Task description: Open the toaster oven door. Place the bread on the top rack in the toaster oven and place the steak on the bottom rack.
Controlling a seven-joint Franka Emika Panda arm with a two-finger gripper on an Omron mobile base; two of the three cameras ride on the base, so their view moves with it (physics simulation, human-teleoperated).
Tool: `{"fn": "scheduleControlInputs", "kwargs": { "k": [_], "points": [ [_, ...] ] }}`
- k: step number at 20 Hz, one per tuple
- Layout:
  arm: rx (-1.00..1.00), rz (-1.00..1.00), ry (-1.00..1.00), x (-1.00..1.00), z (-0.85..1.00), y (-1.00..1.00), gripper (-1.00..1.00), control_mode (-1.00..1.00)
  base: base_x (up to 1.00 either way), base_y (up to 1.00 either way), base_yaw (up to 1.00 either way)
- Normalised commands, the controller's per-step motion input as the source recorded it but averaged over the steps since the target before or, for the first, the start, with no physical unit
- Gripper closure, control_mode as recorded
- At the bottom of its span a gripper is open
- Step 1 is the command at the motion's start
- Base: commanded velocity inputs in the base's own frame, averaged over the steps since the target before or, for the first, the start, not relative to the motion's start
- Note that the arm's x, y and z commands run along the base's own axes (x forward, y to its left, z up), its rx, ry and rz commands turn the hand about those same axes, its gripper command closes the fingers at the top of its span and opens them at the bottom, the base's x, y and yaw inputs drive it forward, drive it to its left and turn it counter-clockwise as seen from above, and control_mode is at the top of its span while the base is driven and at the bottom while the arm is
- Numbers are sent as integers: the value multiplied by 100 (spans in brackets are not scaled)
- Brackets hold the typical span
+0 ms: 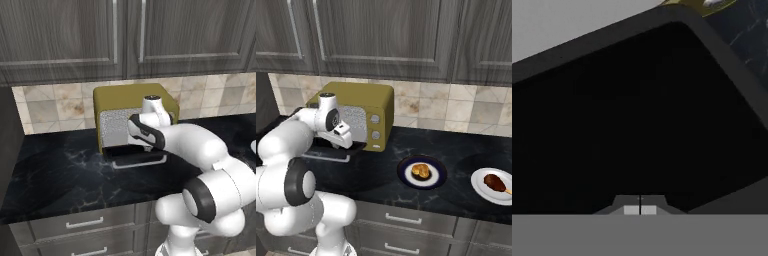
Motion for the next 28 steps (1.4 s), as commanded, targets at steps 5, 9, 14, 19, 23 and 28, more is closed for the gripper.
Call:
{"fn": "scheduleControlInputs", "kwargs": {
  "k": [5, 9, 14, 19, 23, 28],
  "points": [
    [0, 0, 1, -99, -100, 4, 100, -100, 0, 0, 0],
    [-1, 0, -7, -97, -100, 0, 100, -100, 0, 0, 0],
    [-1, 1, -20, -98, -73, -2, 100, -100, 0, 0, 0],
    [3, 2, -26, -97, 38, -25, 100, -100, 0, 0, 0],
    [-2, 0, -7, -58, 64, -23, 100, -100, 0, 0, 0],
    [-11, -12, 8, -16, 24, -23, 100, -100, 0, 0, 0]
  ]
}}
